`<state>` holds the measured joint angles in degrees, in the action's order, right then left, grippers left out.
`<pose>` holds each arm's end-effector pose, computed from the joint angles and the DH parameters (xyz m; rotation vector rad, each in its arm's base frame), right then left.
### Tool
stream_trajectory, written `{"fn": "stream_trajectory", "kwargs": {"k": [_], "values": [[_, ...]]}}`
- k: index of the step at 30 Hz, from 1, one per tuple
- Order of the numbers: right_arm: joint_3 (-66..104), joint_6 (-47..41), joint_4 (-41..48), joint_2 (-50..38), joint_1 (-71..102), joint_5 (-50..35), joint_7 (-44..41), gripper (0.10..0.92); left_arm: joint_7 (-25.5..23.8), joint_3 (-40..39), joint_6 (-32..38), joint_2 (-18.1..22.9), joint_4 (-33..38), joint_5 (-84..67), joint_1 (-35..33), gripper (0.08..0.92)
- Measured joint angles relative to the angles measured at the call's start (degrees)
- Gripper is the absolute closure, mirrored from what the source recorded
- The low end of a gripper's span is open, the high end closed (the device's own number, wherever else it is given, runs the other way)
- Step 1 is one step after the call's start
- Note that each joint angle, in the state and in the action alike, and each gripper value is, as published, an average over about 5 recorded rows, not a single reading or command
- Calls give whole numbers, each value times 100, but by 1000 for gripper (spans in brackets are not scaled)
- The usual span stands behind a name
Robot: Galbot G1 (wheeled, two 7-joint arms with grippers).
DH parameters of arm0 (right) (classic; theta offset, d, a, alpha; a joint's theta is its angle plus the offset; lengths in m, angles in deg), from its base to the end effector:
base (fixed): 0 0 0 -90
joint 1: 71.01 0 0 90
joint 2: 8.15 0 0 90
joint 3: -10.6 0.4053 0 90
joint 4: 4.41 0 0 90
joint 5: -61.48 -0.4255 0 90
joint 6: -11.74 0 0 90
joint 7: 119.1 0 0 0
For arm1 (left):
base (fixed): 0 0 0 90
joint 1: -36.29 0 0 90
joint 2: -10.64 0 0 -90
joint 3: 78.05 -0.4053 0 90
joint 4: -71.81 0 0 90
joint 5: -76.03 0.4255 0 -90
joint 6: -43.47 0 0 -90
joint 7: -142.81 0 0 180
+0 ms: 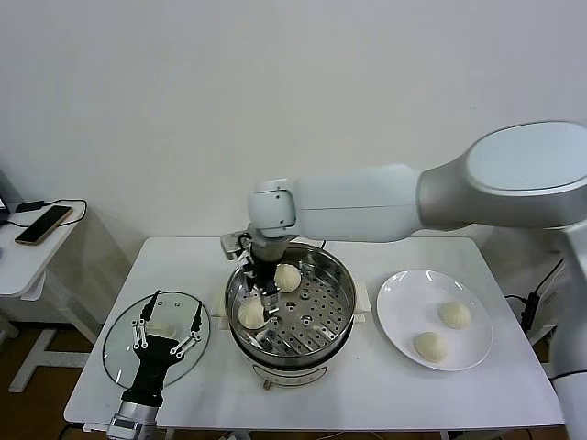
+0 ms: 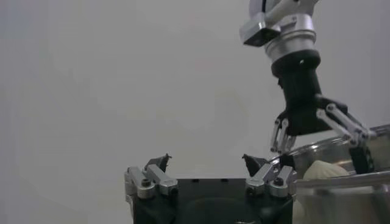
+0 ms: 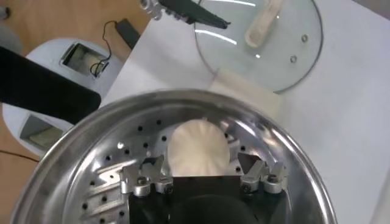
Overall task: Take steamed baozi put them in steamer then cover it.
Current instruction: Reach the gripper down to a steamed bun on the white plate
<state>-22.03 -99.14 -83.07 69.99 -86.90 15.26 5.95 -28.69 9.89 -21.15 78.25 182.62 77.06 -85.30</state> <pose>0.5913 0.2434 -0.0656 1.7163 -1.1023 1.4695 0.2126 0.0836 -0.4130 0.1914 2.8412 0.4032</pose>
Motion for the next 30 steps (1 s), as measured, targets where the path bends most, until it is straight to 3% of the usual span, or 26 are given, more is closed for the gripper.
{"fn": "stream_trajectory", "kwargs": {"k": [9,19,30], "values": [[-54,267,-614,-1740,-625,589,-529,203,-17,-18,-43,23,4,26,-10,177],[44,695,-610,-3697,-401,1564,-1093,203,-65,22,-150,83,33,26,-82,177],[495,1076,-395,-4811,742,2541,-1341,203,-70,86,-480,82,-41,21,-100,177]]}}
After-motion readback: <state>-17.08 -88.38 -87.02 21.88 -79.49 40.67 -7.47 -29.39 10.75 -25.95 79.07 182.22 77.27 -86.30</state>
